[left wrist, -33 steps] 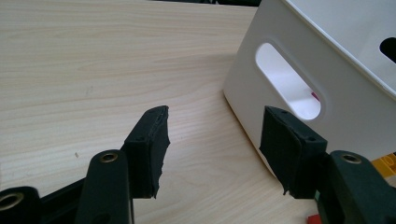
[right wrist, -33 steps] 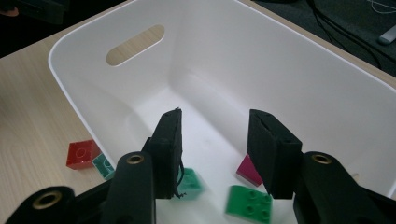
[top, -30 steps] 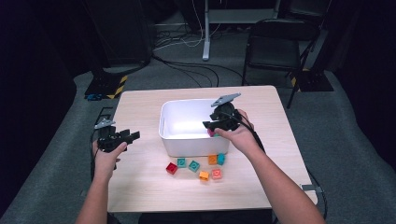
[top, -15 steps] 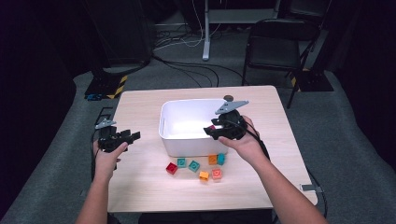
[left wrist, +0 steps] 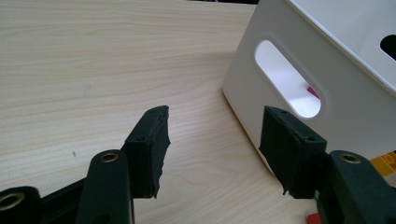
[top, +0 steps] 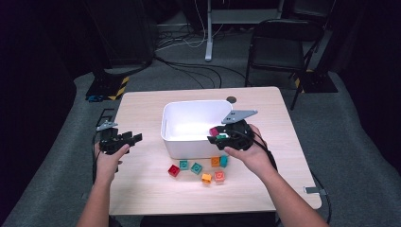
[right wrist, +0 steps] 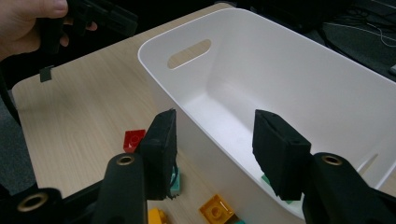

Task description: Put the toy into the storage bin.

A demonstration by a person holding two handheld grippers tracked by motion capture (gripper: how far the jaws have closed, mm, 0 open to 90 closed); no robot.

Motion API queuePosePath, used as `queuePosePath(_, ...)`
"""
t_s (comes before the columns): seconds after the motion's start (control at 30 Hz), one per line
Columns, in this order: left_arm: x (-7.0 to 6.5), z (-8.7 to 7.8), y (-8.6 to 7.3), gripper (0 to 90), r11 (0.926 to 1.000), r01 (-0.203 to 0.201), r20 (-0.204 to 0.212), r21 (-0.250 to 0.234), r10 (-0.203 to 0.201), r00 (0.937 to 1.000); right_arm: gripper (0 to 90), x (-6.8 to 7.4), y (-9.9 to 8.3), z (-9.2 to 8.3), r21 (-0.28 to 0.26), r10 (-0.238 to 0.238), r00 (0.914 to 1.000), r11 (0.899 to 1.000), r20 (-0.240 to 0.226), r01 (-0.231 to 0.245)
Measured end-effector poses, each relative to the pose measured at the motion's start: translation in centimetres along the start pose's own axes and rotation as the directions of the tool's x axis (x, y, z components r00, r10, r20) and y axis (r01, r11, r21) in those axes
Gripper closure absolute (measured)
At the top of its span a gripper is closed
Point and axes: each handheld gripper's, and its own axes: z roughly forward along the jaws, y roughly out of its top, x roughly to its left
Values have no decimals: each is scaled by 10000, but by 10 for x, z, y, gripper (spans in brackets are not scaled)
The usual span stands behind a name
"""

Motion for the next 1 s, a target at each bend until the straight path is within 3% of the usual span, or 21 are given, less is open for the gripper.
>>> queuePosePath(0.2,0,0,0,416,10000,-10,6,7,10,10000,496,6,-8,-9,-239,79,10000,9997,-52,-80)
queuePosePath(0.37,0,0,0,416,10000,-27,-11,2,27,10000,496,9,-20,-13,-244,14,9998,9997,194,-10)
queuePosePath(0.5,-1,0,0,416,10000,-20,-6,-7,20,10000,496,9,-29,-17,-472,241,9992,9986,327,-226)
queuePosePath(0.87,-1,0,-1,416,10000,-3,-14,-13,3,10000,497,9,-51,-20,-512,417,9976,9979,561,-388)
queuePosePath(1.0,-1,1,-1,416,10000,2,-23,-5,-2,10000,500,12,-61,-19,-457,254,9968,9987,756,-220)
